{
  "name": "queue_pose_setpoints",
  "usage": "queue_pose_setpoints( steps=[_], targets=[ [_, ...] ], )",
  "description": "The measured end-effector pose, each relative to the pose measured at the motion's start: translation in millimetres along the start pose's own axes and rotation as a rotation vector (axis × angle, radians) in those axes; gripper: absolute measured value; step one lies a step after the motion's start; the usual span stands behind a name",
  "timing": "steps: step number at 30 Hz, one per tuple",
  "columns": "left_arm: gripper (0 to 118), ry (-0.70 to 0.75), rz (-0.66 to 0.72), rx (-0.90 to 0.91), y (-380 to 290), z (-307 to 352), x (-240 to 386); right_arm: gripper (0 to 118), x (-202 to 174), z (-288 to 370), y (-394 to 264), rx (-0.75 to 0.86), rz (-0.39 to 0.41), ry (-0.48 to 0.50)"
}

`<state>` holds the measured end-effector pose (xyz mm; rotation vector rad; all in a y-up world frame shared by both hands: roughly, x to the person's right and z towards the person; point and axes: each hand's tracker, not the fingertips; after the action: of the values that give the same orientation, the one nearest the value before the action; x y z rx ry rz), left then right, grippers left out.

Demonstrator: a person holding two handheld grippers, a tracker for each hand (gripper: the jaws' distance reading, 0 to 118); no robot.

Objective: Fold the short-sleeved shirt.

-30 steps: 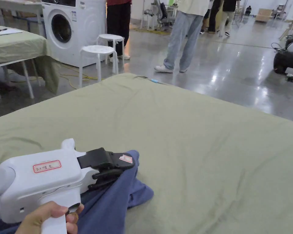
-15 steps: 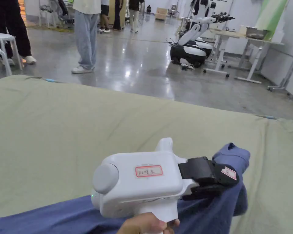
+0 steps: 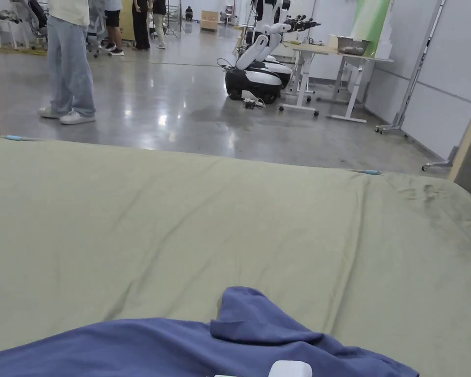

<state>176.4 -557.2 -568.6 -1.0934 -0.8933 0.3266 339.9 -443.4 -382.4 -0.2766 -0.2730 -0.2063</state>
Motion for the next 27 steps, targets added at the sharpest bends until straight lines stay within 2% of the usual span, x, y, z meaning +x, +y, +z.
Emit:
queue_pose_setpoints(
  steps=[2,5,6,8,9,11,14,15,16,17,18,21,27],
  targets=[
    [12,-0.023,0.004,0.033,3.7,7.8,3.8,2,-6.2,-2.3,0.0,-0.010,0.010,0.021],
    [26,-0.007,-0.062,0.242,3.2,52.1,13.2,2,-14.8,-1.7,1.7,-0.006,0.011,0.064],
    [51,-0.011,-0.084,0.305,1.4,73.9,13.5,2,-17.9,-1.6,2.8,-0.001,0.009,0.081],
    [114,0.015,-0.088,0.405,-8.9,121.4,11.1,2,-24.5,-0.5,4.1,0.010,0.009,0.106],
    [118,0.049,-0.082,0.432,-16.7,143.8,6.5,2,-27.9,0.0,4.4,0.015,0.010,0.120],
    [118,0.079,-0.072,0.483,-41.0,189.5,-13.0,2,-36.2,-0.5,4.3,0.021,0.013,0.154],
    [118,0.263,0.051,0.458,-74.8,242.4,-47.1,2,-48.0,-2.8,1.1,0.010,0.013,0.193],
    [109,0.311,0.091,0.450,-86.9,257.9,-57.2,2,-51.5,-3.7,-0.5,0.005,0.014,0.206],
    [76,0.363,0.159,0.465,-97.9,273.2,-69.4,2,-55.5,-5.0,-2.1,-0.006,0.014,0.219],
    [19,0.436,0.240,0.492,-107.0,284.6,-82.2,2,-59.4,-6.1,-3.8,-0.016,0.014,0.229],
    [0,0.497,0.324,0.511,-113.4,291.7,-94.6,2,-62.7,-7.1,-5.3,-0.026,0.015,0.239],
    [0,0.649,0.384,0.520,-116.6,320.4,-123.5,2,-72.4,-8.5,-8.6,-0.048,0.026,0.254],
    [0,0.660,0.405,0.574,-80.2,344.4,-168.2,2,-82.7,-11.2,-7.3,-0.061,0.079,0.235]
  ],
)
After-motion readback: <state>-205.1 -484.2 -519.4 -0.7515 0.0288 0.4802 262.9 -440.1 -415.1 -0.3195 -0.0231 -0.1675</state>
